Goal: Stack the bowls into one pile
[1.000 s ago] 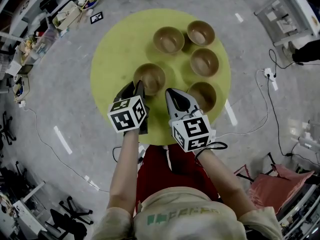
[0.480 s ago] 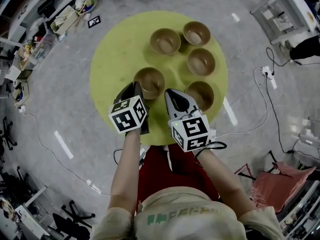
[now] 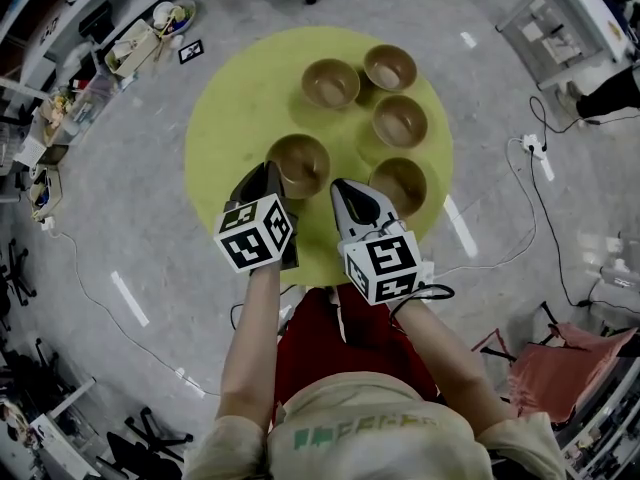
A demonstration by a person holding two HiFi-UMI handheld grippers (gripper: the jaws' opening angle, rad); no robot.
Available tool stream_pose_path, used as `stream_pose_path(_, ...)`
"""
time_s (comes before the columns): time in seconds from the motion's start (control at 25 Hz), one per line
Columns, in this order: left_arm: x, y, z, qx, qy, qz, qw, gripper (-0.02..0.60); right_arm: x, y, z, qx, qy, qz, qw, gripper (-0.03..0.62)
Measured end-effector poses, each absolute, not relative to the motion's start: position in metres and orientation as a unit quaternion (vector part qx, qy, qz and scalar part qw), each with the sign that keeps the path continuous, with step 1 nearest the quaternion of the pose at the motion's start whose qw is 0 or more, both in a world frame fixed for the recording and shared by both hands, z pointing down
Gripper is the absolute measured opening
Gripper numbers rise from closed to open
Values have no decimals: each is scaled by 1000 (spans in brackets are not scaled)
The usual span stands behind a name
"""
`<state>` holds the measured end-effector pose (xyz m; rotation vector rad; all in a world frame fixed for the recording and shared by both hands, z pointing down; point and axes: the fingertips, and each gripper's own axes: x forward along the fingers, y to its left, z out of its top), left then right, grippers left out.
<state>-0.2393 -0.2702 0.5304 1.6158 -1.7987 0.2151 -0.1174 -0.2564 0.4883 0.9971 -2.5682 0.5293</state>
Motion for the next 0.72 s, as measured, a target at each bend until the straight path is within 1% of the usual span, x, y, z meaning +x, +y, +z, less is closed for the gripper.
stream_pose_path(0.72,-240,-228,464,660,-687,63,296,35,-108,-209,446,392,-896,157,136,37)
